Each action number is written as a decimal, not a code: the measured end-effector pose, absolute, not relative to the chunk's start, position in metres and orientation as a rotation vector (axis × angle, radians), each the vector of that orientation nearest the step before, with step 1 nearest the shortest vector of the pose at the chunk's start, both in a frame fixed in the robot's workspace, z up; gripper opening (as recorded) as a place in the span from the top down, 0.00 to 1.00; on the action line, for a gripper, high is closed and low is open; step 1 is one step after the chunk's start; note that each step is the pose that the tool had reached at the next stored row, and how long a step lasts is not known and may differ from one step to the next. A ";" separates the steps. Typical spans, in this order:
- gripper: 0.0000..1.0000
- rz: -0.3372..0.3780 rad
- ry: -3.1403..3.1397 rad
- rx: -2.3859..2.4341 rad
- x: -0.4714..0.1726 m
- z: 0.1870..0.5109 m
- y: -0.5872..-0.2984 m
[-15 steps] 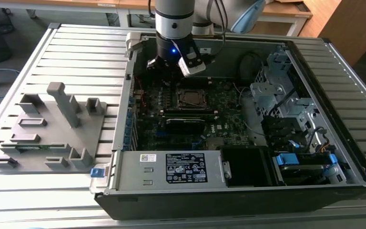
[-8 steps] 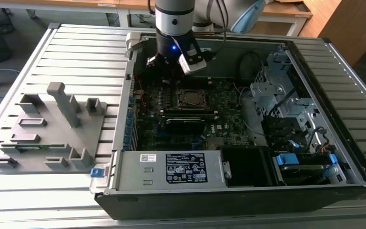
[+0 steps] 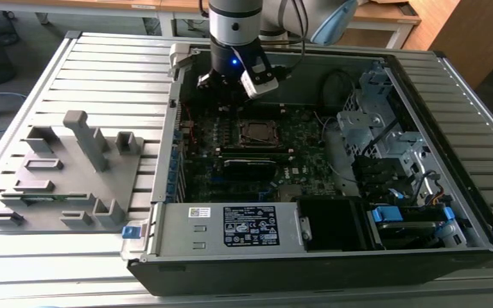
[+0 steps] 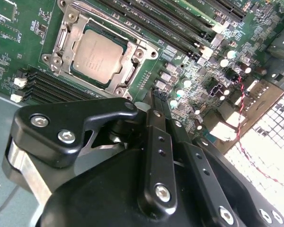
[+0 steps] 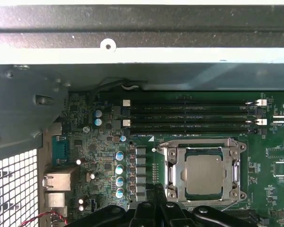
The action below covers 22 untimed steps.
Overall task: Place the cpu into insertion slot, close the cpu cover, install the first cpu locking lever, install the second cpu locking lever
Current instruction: 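Install the first cpu locking lever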
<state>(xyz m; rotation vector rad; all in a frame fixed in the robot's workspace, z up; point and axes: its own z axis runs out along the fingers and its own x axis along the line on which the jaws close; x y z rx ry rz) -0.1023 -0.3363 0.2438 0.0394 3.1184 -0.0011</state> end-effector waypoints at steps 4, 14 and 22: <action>0.89 -0.001 3.118 0.039 -0.102 0.245 -0.336; 0.89 -0.001 3.118 0.039 -0.102 0.249 -0.336; 0.89 -0.001 3.118 0.039 -0.102 0.251 -0.336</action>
